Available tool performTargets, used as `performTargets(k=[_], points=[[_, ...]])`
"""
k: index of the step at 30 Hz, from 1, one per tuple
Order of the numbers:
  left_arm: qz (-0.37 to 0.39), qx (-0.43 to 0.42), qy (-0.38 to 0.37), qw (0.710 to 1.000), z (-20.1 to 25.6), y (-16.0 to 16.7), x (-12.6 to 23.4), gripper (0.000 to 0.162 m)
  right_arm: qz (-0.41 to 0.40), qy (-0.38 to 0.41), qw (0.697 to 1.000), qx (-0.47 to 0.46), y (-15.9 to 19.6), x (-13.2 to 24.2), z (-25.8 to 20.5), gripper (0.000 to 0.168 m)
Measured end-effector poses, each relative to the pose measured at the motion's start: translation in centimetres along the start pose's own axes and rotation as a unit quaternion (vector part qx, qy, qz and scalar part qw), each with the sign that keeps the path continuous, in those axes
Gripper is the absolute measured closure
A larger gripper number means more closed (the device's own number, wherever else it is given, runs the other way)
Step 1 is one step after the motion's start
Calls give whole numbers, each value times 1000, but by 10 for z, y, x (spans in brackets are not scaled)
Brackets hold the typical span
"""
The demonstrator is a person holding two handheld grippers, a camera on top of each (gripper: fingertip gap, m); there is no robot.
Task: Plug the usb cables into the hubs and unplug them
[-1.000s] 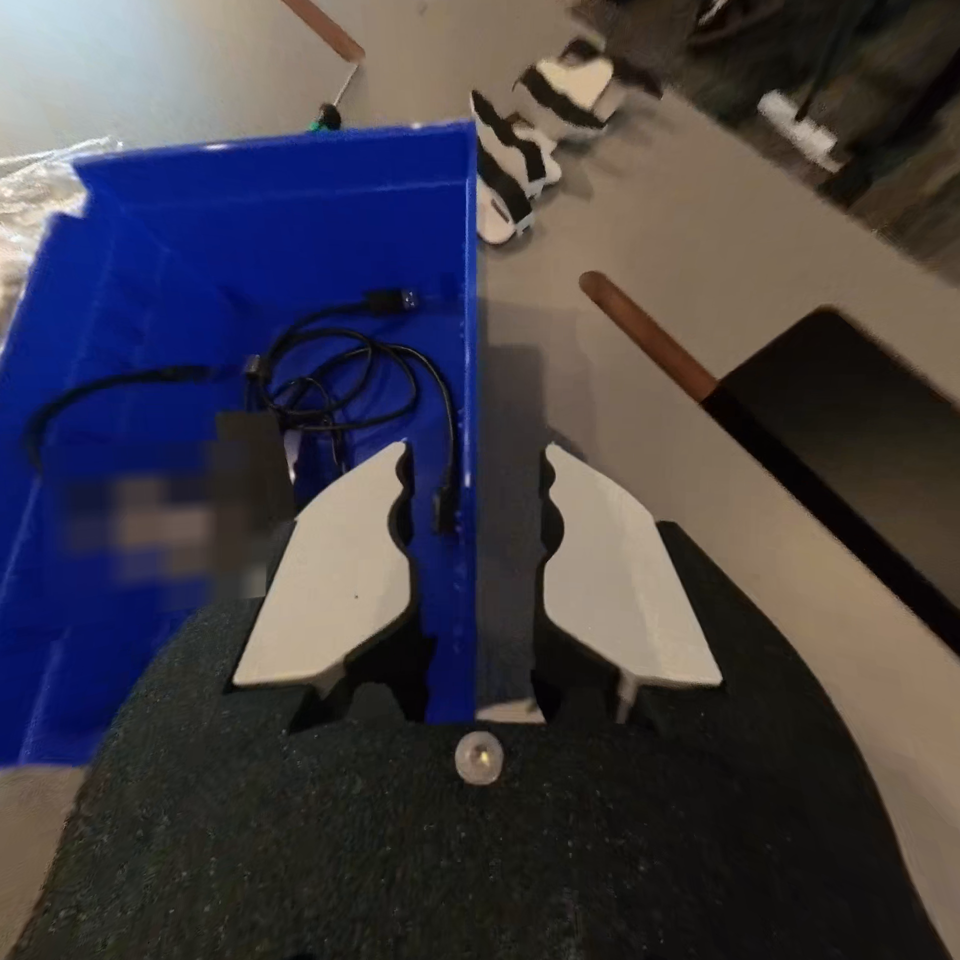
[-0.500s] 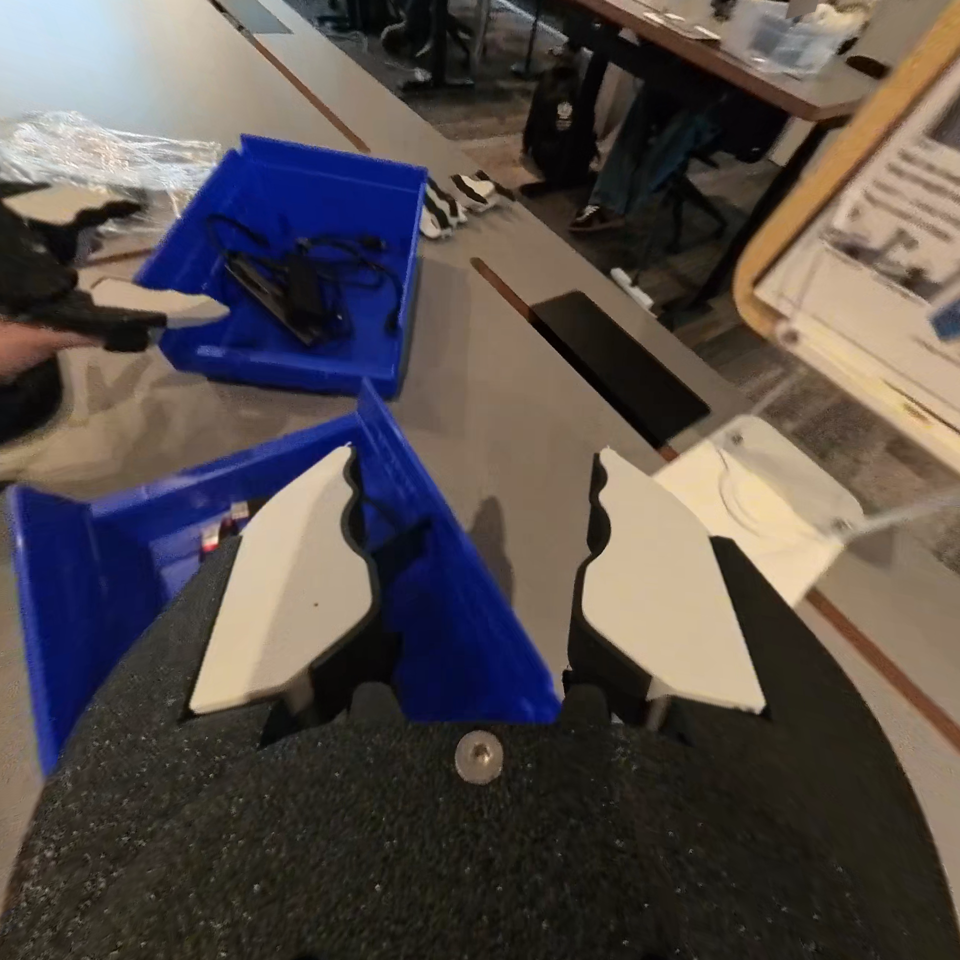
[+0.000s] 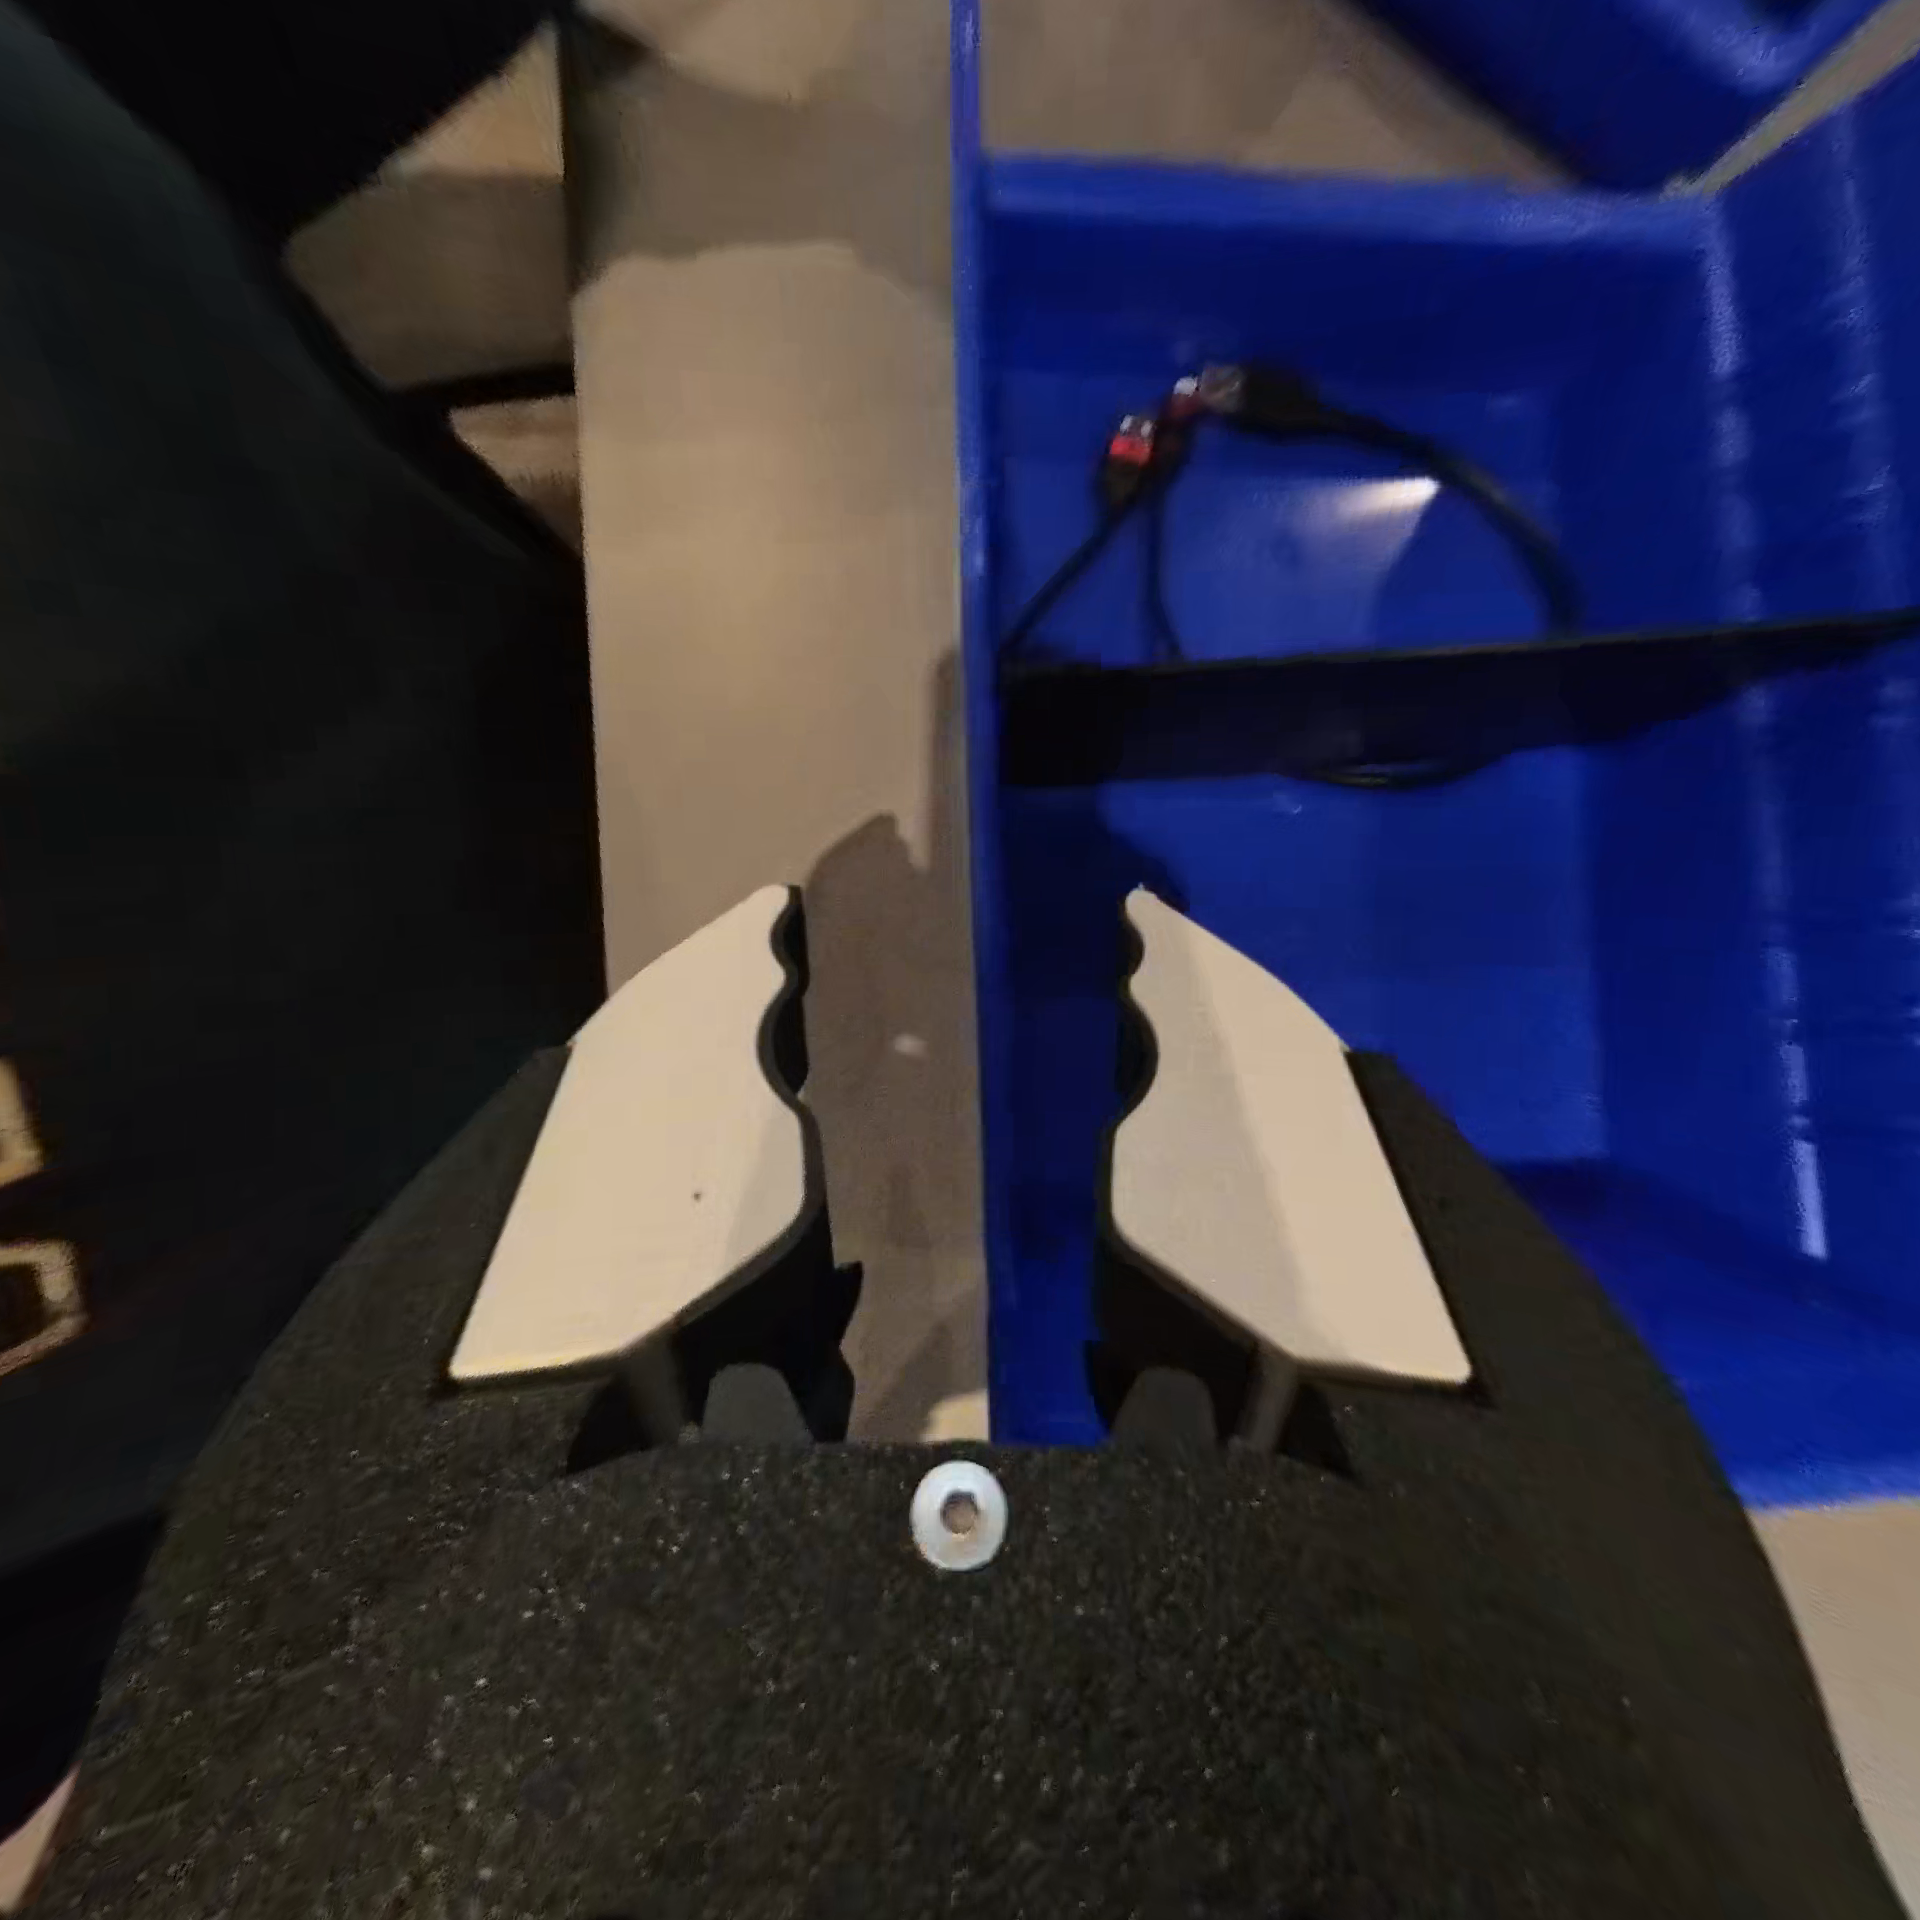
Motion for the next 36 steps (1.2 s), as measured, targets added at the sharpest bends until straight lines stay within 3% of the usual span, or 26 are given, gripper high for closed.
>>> performTargets(k=[1,3,4,8,11,13,16,18,20,23,24,27,29,31,33,36], points=[[4,-12,-12,1000,-1,-3,3,71,-22,7,1000,10,4,-7,0,121],[12,-38,-34,999,-3,-8,8,80,-68,39,996,43,15,-14,5,158],[18,-47,-42,998,-4,-12,10,84,-65,29,996,49,17,-13,5,164],[66,-37,-32,997,-2,-23,19,90,-98,47,992,64,47,3,34,159],[129,-17,26,991,10,-36,26,92,-143,99,982,70,85,23,80,147],[171,-11,68,983,21,-46,32,93,-192,191,958,96,115,40,124,145],[213,-10,117,970,39,-60,42,98,-250,251,930,94,155,71,170,137],[223,-14,153,963,54,-67,46,98,-263,278,923,20,171,91,189,131],[234,-15,191,953,71,-72,49,98,-230,288,923,-110,173,106,200,130],[243,-22,226,943,93,-78,50,100,-159,313,891,-286,172,125,211,127],[244,-23,232,941,100,-80,49,101,-144,307,877,-342,173,127,212,123],[255,-27,259,931,121,-88,52,103,-157,234,839,-466,181,113,205,94],[263,-30,274,924,136,-94,54,104,-190,202,822,-498,188,95,199,89],[267,-42,288,919,150,-100,56,105,-224,195,806,-511,195,80,199,102],[269,-57,298,914,163,-105,57,105,-221,188,814,-504,194,70,206,147],[270,-77,306,910,179,-112,55,106,-224,215,816,-487,196,65,231,158]])
Point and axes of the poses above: each gripper's, where its closed fingertips meet, x back along the fingers, y out of its underside, z = x × y across the jaws, the point moved 5 cm from there along x, back along the fingers, and after that the axes turned 14 degrees about y, right-handed, at the moved point
